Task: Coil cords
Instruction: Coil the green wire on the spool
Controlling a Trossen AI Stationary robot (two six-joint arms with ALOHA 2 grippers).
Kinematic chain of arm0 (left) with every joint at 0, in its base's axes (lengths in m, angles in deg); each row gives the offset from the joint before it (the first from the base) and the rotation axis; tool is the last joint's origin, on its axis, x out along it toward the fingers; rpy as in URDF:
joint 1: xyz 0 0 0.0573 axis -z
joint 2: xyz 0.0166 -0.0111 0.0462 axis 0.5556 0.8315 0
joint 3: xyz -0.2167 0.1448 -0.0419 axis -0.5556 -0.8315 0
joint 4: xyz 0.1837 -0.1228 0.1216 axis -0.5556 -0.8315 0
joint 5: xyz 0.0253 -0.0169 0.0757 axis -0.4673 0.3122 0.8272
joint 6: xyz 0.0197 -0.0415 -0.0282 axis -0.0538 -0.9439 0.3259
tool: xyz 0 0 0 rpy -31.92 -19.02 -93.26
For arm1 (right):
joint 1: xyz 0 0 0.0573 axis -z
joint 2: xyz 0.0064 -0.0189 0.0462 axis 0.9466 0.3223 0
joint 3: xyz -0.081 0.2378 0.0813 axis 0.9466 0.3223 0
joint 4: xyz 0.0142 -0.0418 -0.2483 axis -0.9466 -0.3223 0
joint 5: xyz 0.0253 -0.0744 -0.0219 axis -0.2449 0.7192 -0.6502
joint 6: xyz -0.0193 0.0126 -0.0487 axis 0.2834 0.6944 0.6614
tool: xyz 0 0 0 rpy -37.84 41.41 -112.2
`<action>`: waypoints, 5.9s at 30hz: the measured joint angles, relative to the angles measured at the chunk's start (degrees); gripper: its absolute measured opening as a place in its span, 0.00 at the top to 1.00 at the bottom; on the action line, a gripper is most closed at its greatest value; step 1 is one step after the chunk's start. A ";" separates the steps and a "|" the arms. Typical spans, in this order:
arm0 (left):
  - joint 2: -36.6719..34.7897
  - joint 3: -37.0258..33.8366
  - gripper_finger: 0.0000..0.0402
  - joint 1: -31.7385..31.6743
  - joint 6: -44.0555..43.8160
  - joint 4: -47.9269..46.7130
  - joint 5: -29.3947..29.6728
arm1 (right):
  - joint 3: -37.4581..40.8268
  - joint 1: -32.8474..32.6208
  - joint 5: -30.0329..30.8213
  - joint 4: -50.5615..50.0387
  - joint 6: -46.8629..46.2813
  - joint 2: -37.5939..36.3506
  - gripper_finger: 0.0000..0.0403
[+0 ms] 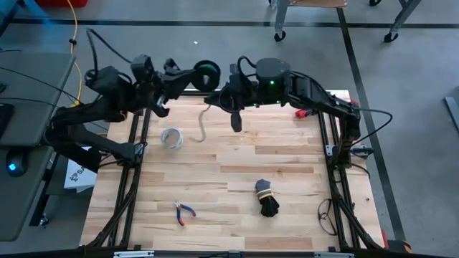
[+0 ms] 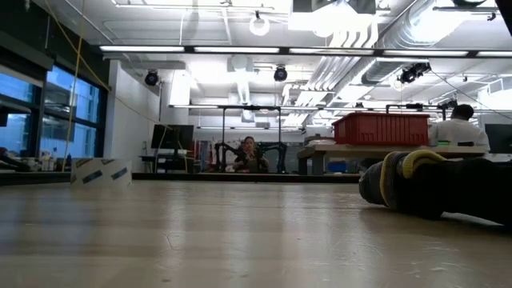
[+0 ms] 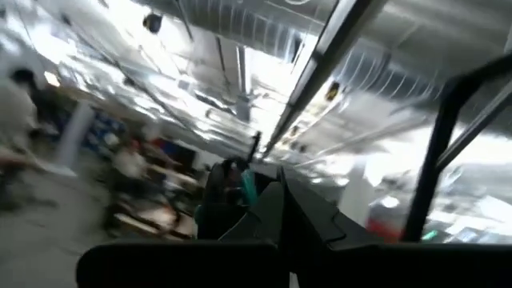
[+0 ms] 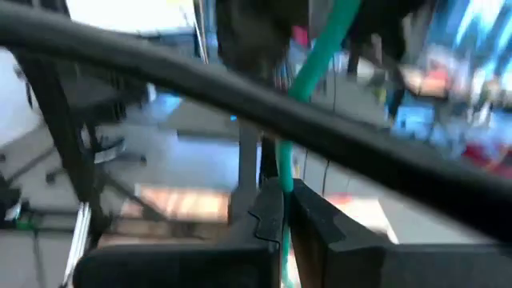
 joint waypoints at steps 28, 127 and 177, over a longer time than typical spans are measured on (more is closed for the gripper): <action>3.15 -0.07 1.00 6.90 -43.49 5.78 -0.01 | -0.04 -0.79 -1.08 19.38 8.91 0.84 1.00; -8.23 -0.07 1.00 5.97 29.86 -26.46 16.14 | -0.03 4.30 3.80 -17.65 9.37 -1.34 0.87; -1.76 0.09 1.00 6.16 -41.58 -16.24 -2.07 | 0.02 3.40 0.57 14.38 24.35 2.11 1.00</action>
